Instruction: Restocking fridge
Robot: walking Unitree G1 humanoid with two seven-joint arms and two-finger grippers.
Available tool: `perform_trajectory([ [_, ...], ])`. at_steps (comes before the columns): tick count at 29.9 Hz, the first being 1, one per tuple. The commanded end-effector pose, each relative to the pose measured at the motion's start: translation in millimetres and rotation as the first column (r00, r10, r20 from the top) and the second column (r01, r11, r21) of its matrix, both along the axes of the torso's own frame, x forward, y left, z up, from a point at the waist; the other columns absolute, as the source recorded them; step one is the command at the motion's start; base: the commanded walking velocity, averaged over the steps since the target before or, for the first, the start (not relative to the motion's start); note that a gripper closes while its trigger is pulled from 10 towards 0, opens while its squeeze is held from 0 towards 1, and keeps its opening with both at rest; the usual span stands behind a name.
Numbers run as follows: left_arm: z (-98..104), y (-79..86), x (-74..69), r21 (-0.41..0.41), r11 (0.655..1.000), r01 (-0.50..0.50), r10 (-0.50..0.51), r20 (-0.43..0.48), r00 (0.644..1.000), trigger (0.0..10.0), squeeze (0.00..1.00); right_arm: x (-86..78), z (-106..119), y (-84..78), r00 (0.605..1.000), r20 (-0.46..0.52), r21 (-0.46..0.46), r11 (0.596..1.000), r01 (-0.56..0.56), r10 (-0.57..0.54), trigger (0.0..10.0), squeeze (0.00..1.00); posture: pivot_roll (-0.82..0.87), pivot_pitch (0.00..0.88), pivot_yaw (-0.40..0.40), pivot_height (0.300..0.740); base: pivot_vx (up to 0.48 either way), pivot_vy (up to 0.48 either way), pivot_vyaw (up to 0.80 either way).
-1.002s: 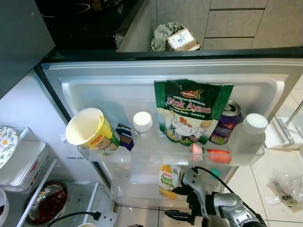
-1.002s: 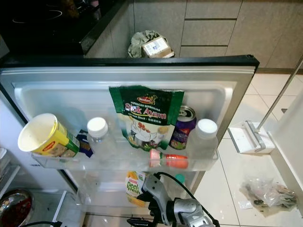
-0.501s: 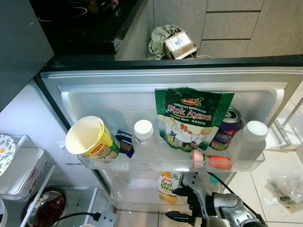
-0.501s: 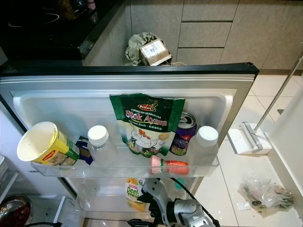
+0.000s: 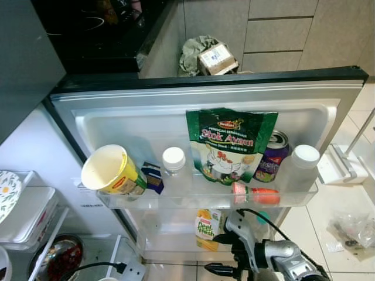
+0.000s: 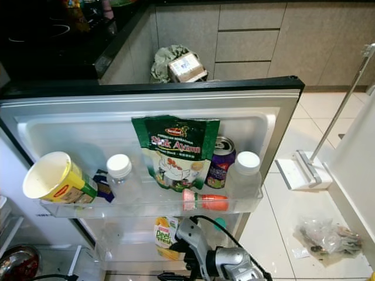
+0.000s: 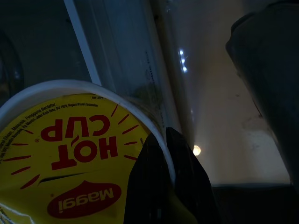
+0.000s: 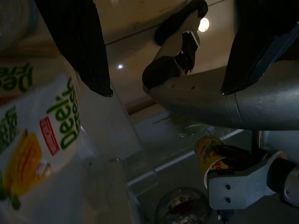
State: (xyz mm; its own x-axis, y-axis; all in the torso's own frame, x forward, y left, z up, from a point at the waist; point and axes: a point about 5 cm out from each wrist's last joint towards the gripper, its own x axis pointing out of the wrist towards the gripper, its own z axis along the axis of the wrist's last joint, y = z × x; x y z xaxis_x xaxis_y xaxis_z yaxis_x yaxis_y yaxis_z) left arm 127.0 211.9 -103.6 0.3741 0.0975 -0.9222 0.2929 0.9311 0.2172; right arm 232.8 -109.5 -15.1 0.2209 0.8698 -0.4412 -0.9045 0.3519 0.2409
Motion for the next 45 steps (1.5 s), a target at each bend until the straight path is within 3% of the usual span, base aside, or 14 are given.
perform_trajectory([
  [1, -1, -10.0, 0.4, -0.036, 0.999, 0.019, -0.019, 0.000, 1.000, 10.0, 0.00, 0.2, 1, -0.8, 1.000, 0.001, 0.012, 1.000, 0.005, -0.005, 10.0, 0.00, -0.02, 0.000, 0.010, 0.643, 0.000, 0.000, 0.00],
  [8, -2, -9.6, 0.1, -0.031, 0.999, 0.022, -0.022, -0.009, 1.000, 10.0, 0.00, 0.2, 1, -0.9, 1.000, 0.000, 0.014, 1.000, 0.000, 0.000, 10.0, 0.00, -0.02, 0.000, 0.009, 0.667, 0.000, 0.000, 0.00],
  [13, -2, -9.8, -0.6, -0.035, 0.999, 0.019, -0.020, -0.018, 1.000, 10.0, 0.00, 0.9, -1, -2.0, 1.000, -0.008, -0.018, 1.000, 0.022, -0.022, 10.0, 0.00, -0.02, 0.000, 0.008, 0.667, -0.480, 0.000, 0.00],
  [24, -2, -11.0, -0.5, -0.047, 0.999, 0.013, -0.013, -0.011, 1.000, 10.0, 0.00, -0.4, -1, -2.0, 1.000, -0.019, 0.002, 1.000, 0.017, -0.016, 10.0, 0.00, -0.03, 0.000, 0.009, 0.667, -0.381, 0.000, 0.00],
  [29, -2, -11.0, -0.6, -0.045, 0.999, 0.015, -0.016, -0.009, 1.000, 10.0, 0.00, -11.9, -4, -1.6, 0.993, -0.099, 0.055, 0.997, -0.054, 0.059, 10.0, 0.00, -0.03, 0.000, 0.008, 0.667, 0.000, 0.000, 0.00],
  [32, -2, -10.9, -0.7, -0.045, 0.999, 0.018, -0.018, -0.009, 1.000, 10.0, 0.00, -15.7, -8, -3.9, 0.989, -0.131, 0.038, 0.997, -0.063, 0.068, 10.0, 0.00, -0.03, 0.000, 0.007, 0.667, 0.000, 0.000, 0.00],
  [35, -2, -11.2, -0.7, -0.042, 0.999, 0.025, -0.026, -0.011, 1.000, 10.0, 0.00, -11.9, -14, -14.6, 0.994, -0.111, -0.058, 0.998, 0.014, -0.020, 10.0, 0.00, -0.03, 0.000, 0.006, 0.667, 0.000, 0.000, 0.00],
  [37, -2, -11.2, -0.7, -0.042, 0.999, 0.025, -0.026, -0.011, 1.000, 10.0, 0.00, -11.9, -14, -14.6, 0.994, -0.111, -0.058, 0.998, 0.014, -0.020, 10.0, 0.00, -0.03, 0.000, 0.006, 0.667, 0.000, 0.000, 0.00],
  [38, -2, -11.6, -0.5, -0.042, 0.998, 0.036, -0.036, -0.013, 0.999, 10.0, 0.00, -8.4, -15, -21.8, 0.991, -0.098, -0.081, 0.993, 0.082, -0.090, 10.0, 0.00, -0.03, 0.000, 0.006, 0.667, 0.000, 0.000, 0.00],
  [40, -2, -11.8, -0.5, -0.043, 0.998, 0.039, -0.039, -0.014, 0.999, 10.0, 0.00, -7.4, -15, -24.4, 0.989, -0.094, -0.089, 0.990, 0.108, -0.116, 10.0, 0.00, -0.03, 0.000, 0.005, 0.667, 0.000, 0.000, 0.00],
  [45, -2, -12.3, -0.9, -0.043, 0.998, 0.041, -0.042, -0.018, 0.999, 10.0, 0.00, -11.2, -27, -47.3, 0.952, -0.093, -0.201, 0.942, 0.271, -0.293, 10.0, 0.00, -0.02, 0.000, 0.003, 0.667, 0.000, 0.000, 0.00],
])
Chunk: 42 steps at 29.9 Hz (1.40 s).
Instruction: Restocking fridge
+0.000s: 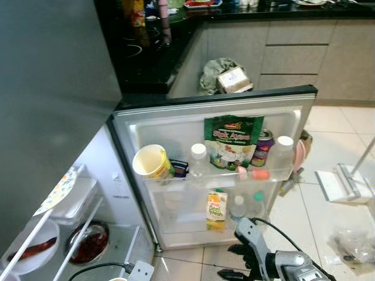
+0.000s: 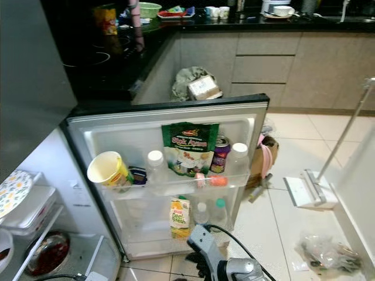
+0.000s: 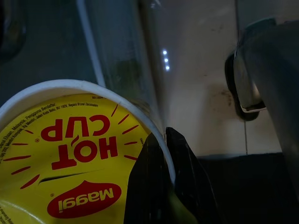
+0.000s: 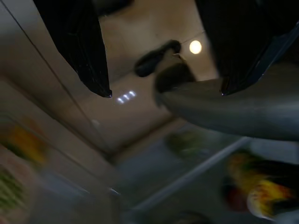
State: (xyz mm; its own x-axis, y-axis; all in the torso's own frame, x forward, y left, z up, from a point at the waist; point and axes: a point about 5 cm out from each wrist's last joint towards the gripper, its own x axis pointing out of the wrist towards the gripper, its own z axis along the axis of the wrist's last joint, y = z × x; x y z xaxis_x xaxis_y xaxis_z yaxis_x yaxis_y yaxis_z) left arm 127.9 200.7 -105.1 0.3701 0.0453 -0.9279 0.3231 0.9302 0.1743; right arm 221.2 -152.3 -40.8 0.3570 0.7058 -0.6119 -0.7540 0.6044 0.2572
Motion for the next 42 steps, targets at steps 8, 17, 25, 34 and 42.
perform_trajectory([
  [8, -1, -0.6, -2.7, 0.002, 1.000, 0.012, -0.012, -0.018, 1.000, 10.0, 0.00, -14.6, -14, -23.7, 0.987, -0.049, -0.080, 0.985, 0.151, -0.155, 10.0, 0.00, -0.03, 0.000, 0.006, 0.692, 0.000, 0.000, 0.00],
  [17, -1, 0.0, -2.5, 0.001, 1.000, 0.019, -0.019, -0.023, 1.000, 10.0, 0.00, -39.0, -29, -45.8, 0.946, -0.075, -0.185, 0.937, 0.297, -0.315, 10.0, 0.00, -0.03, 0.000, 0.009, 0.717, 0.000, 0.000, 0.00],
  [25, -1, 0.7, -1.8, -0.001, 1.000, 0.018, -0.018, -0.024, 1.000, 10.0, 0.00, -60.0, -39, -54.2, 0.941, -0.108, -0.260, 0.923, 0.283, -0.319, 10.0, 0.00, -0.03, 0.000, 0.016, 0.717, 0.000, 0.000, 0.56],
  [34, 0, 0.5, -1.3, -0.012, 1.000, 0.014, -0.014, -0.018, 1.000, 10.0, 0.00, -53.4, -35, -53.1, 0.949, -0.084, -0.239, 0.931, 0.277, -0.304, 10.0, 0.00, -0.03, 0.000, 0.017, 0.717, 0.000, 0.000, 0.74],
  [42, 0, -0.5, -1.2, -0.034, 0.999, -0.004, 0.004, -0.011, 1.000, 10.0, 0.00, -24.0, -19, -44.0, 0.979, 0.002, -0.184, 0.962, 0.200, -0.203, 10.0, 0.00, -0.03, 0.000, 0.015, 0.717, 0.000, 0.000, 0.74],
])
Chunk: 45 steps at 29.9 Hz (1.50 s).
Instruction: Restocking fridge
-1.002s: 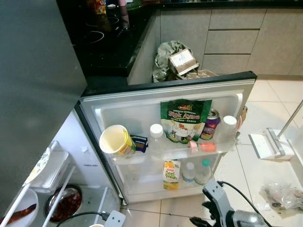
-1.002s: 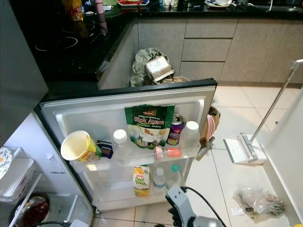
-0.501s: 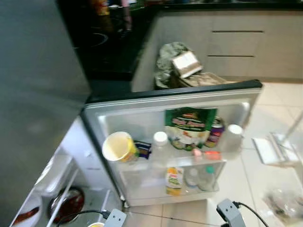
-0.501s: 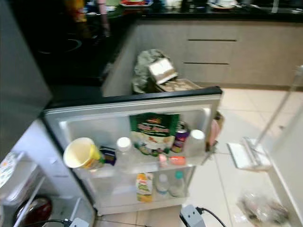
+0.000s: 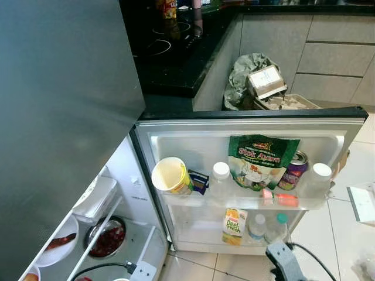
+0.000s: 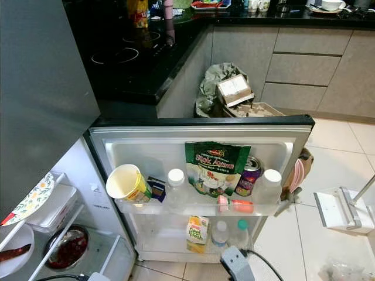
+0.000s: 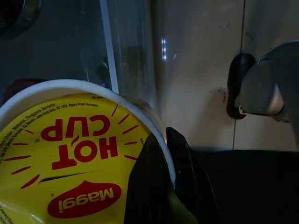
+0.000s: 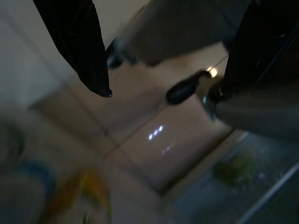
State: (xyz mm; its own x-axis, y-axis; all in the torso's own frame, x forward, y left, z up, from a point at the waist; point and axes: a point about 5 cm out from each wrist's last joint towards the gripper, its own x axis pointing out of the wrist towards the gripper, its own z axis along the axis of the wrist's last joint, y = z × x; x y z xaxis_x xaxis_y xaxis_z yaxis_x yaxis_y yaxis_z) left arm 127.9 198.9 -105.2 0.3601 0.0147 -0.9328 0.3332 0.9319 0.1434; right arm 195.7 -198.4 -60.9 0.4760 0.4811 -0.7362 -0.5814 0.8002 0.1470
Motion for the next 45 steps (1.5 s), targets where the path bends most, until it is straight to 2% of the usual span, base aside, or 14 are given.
perform_trajectory([
  [1, 0, 1.2, -1.2, -0.006, 1.000, -0.014, 0.014, 0.000, 1.000, 10.0, 0.00, 3.4, 2, 2.9, 0.999, 0.018, 0.001, 0.999, -0.039, 0.039, 10.0, 0.00, -0.03, 0.000, 0.012, 0.717, 0.000, 0.000, 0.73],
  [6, 0, 0.8, -1.2, -0.012, 1.000, -0.018, 0.018, 0.001, 1.000, 10.0, 0.00, 7.0, 4, 4.3, 0.999, 0.028, -0.004, 0.999, -0.047, 0.047, 10.0, 0.00, -0.03, 0.000, 0.012, 0.717, 0.000, 0.000, 0.74],
  [17, 0, -0.2, -0.6, -0.022, 1.000, -0.007, 0.007, 0.000, 1.000, 10.0, 0.00, -10.2, -6, 0.3, 1.000, -0.029, -0.025, 1.000, -0.011, 0.010, 10.0, 0.00, -0.03, 0.000, 0.014, 0.717, 0.000, 0.000, 0.74],
  [22, 0, -0.9, -0.7, -0.030, 0.999, 0.013, -0.013, -0.012, 1.000, 10.0, 0.00, -11.5, -7, 0.8, 0.999, -0.034, -0.022, 1.000, -0.010, 0.009, 10.0, 0.00, -0.03, 0.000, 0.016, 0.717, 0.000, -0.313, 0.74],
  [27, 0, -0.9, -1.3, -0.042, 0.999, -0.023, 0.023, -0.008, 1.000, 10.0, 0.00, -11.4, -7, 1.3, 0.999, -0.036, -0.019, 1.000, -0.013, 0.012, 10.0, 0.00, -0.03, 0.000, 0.015, 0.717, 0.000, -0.189, 0.74],
  [45, -1, -1.5, -2.9, -0.043, 0.999, -0.007, 0.006, -0.021, 1.000, 10.0, 0.00, -17.6, -9, 3.1, 0.995, -0.070, -0.011, 0.998, -0.067, 0.066, 10.0, 0.00, -0.03, 0.000, 0.013, 0.717, 0.000, 0.000, 0.74],
])
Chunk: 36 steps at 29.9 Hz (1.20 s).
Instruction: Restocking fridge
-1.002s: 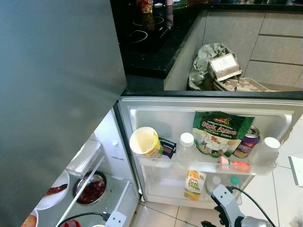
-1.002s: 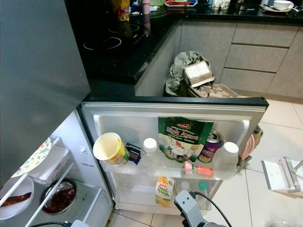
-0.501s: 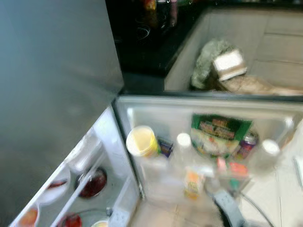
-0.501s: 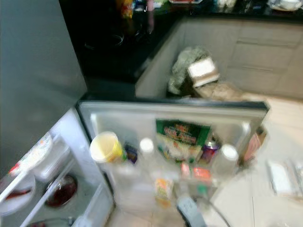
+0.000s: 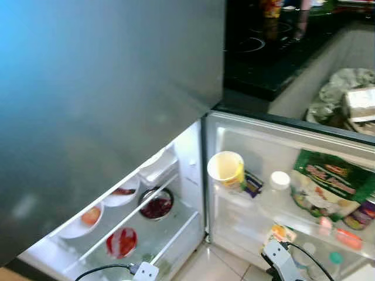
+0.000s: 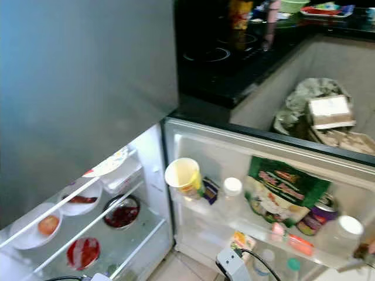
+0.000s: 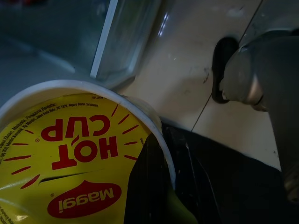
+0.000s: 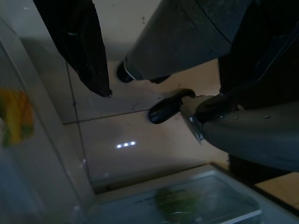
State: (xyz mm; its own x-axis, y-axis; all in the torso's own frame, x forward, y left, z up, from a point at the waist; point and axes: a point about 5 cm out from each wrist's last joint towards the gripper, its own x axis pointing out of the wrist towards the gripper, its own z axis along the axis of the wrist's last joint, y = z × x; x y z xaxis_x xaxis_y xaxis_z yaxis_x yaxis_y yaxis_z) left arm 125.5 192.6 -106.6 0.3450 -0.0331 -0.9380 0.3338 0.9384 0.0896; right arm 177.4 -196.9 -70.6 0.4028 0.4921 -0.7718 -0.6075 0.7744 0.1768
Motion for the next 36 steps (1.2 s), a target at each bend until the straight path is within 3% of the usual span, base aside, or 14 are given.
perform_trajectory([
  [1, 0, 4.8, -0.5, 0.009, 1.000, -0.005, 0.005, -0.005, 1.000, 10.0, 0.00, 0.8, 0, 1.6, 1.000, -0.003, 0.000, 1.000, -0.019, 0.019, 10.0, 0.00, -0.03, 0.000, 0.013, 0.717, 0.000, 0.000, 0.74],
  [13, 1, 4.8, -0.1, 0.003, 1.000, -0.003, 0.003, -0.003, 1.000, 10.0, 0.00, 2.3, 1, 2.9, 1.000, -0.001, 0.001, 1.000, -0.013, 0.013, 10.0, 0.00, -0.03, 0.000, 0.016, 0.717, 0.000, 0.000, 0.74],
  [17, 1, 3.2, -0.2, -0.014, 0.999, 0.032, -0.032, -0.017, 0.999, 10.0, 0.00, 4.0, 0, 2.4, 1.000, -0.005, -0.003, 1.000, 0.028, -0.028, 10.0, 0.00, -0.03, 0.000, 0.018, 0.717, 0.000, -0.336, 0.00],
  [24, 1, 3.4, -0.5, -0.018, 1.000, 0.011, -0.011, -0.015, 1.000, 10.0, 0.00, 3.6, 0, 3.3, 1.000, -0.009, 0.007, 1.000, 0.023, -0.023, 10.0, 0.00, -0.03, 0.000, 0.016, 0.717, 0.000, -0.464, 0.00],
  [36, 1, 3.9, -0.4, -0.015, 1.000, -0.005, 0.005, -0.008, 1.000, 10.0, 0.00, 3.0, 1, 13.2, 0.998, -0.040, 0.057, 0.997, -0.051, 0.053, 10.0, 0.00, -0.03, 0.000, 0.017, 0.717, 0.000, 0.000, 0.00],
])
